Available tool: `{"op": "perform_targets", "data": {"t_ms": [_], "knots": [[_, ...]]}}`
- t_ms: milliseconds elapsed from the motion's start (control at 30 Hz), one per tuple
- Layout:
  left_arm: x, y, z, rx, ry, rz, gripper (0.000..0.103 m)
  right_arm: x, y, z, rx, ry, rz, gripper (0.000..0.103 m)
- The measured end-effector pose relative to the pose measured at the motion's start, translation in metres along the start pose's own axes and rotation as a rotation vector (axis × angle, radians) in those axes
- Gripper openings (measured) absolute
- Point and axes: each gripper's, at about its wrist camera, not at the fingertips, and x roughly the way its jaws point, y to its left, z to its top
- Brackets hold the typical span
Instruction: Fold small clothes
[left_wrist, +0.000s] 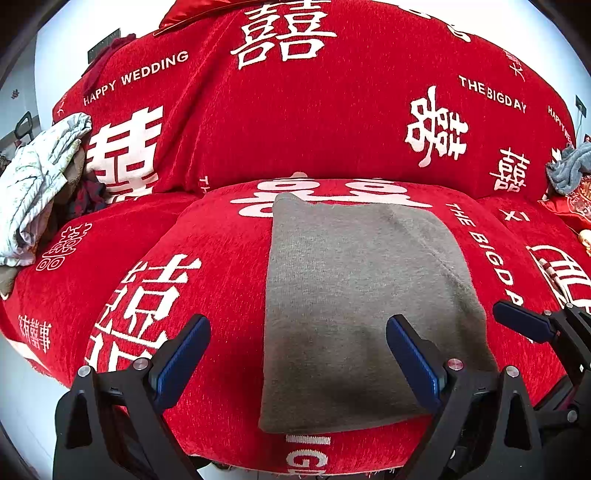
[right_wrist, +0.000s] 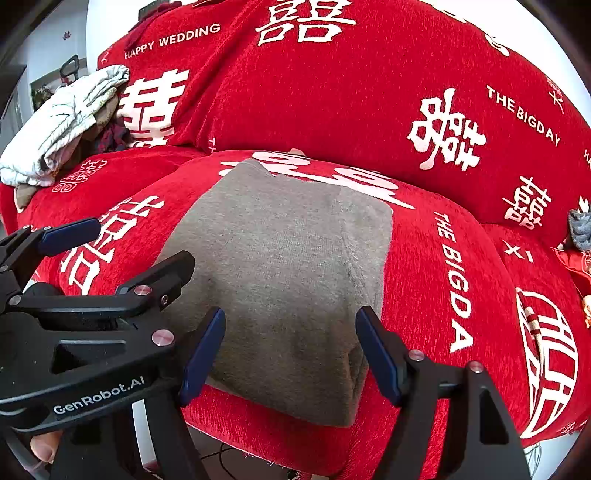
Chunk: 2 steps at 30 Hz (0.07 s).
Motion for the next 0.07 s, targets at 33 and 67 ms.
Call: {"op": "perform_targets", "data": {"t_ms": [33,67], "knots": [[-0.0001,0.0008,-0.0005,-0.002,-0.003,0.004,0.097,0.0000,0.0000,0.0000,-0.001,0.000,-0.001,0.076],[-0.0005,0.0012,-0.0010,-0.004,-0.007,0.008,0.097,0.0000,0.0000,0.0000,-0.001,0.000,-0.001,0.076]]}}
